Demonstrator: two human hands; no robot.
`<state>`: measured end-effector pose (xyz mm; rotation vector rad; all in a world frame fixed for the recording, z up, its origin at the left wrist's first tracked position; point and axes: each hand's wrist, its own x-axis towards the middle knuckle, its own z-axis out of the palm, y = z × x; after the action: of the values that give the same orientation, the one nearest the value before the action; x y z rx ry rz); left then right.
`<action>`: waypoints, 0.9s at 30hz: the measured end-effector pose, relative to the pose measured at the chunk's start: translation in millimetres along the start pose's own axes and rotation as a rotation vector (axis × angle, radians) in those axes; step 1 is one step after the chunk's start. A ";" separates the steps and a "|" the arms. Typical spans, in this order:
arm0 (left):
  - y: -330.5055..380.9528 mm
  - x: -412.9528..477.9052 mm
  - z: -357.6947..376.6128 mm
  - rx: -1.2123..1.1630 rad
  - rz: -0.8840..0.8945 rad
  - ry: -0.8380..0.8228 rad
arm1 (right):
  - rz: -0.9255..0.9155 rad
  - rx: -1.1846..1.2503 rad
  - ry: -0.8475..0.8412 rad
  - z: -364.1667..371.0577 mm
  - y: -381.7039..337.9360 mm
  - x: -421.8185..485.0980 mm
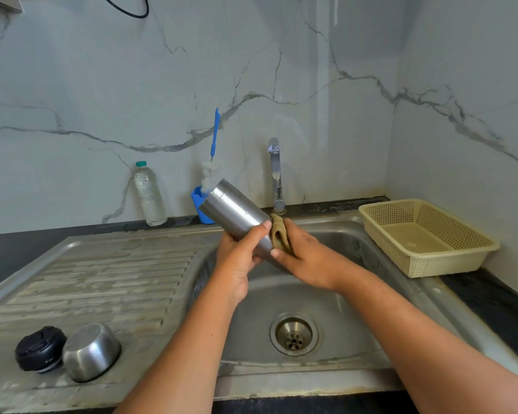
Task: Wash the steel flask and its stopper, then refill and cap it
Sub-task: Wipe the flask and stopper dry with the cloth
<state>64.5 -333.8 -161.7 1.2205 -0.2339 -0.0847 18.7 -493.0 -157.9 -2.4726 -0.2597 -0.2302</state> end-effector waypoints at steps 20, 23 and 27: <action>8.0 -8.4 2.6 -0.132 -0.088 -0.085 | 0.285 0.510 0.008 -29.5 -5.7 -10.4; 7.9 -9.7 3.1 -0.213 -0.133 -0.086 | 0.290 0.890 -0.102 -35.9 0.8 -11.7; 11.7 -11.2 6.1 -0.381 -0.171 -0.062 | 0.334 1.431 -0.140 -40.7 7.8 -14.9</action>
<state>51.6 -333.3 -150.3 0.8568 -0.1575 -0.3022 2.1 -526.0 -133.9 -1.0699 -0.0149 0.2271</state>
